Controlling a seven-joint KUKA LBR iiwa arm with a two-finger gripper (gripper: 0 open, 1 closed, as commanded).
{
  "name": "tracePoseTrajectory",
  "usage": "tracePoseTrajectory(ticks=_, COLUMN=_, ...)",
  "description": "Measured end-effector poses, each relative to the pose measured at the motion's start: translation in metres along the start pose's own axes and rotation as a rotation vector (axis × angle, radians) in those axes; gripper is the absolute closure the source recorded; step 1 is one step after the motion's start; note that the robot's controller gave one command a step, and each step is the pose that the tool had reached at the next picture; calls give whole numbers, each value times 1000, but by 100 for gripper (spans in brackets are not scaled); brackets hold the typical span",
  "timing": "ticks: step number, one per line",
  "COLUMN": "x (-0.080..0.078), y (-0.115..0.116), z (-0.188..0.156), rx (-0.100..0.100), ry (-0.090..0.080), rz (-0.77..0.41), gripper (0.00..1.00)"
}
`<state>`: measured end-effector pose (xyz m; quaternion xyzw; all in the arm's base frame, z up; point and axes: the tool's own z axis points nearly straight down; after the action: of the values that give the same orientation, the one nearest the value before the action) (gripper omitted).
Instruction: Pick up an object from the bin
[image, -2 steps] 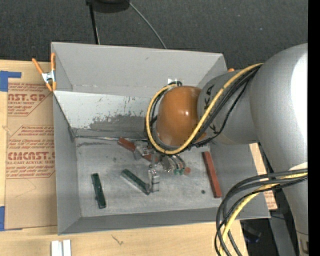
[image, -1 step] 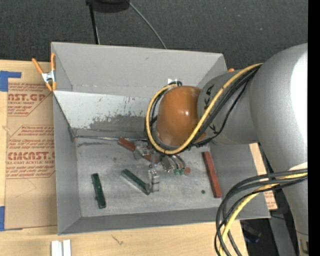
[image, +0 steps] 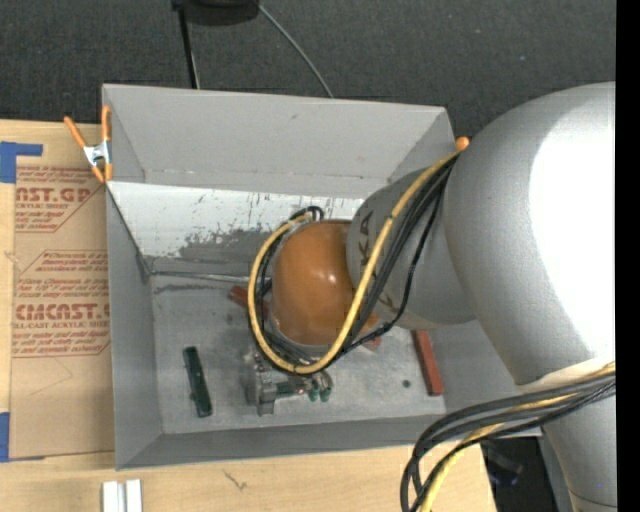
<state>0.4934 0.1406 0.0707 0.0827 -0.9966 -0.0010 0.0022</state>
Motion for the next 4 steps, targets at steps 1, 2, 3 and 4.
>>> tracePoseTrajectory(ticks=1, x=-1, y=-1, z=1, rx=1, ry=-6, rz=1, gripper=0)
tracePoseTrajectory(ticks=2, x=-1, y=-1, z=1, rx=1, ry=-6, rz=1, gripper=0)
tracePoseTrajectory(ticks=3, x=-52, y=-101, z=-15, rx=2, ry=-7, rz=227, gripper=100)
tracePoseTrajectory(ticks=4, x=-51, y=-101, z=-15, rx=1, ry=-3, rz=227, gripper=0)
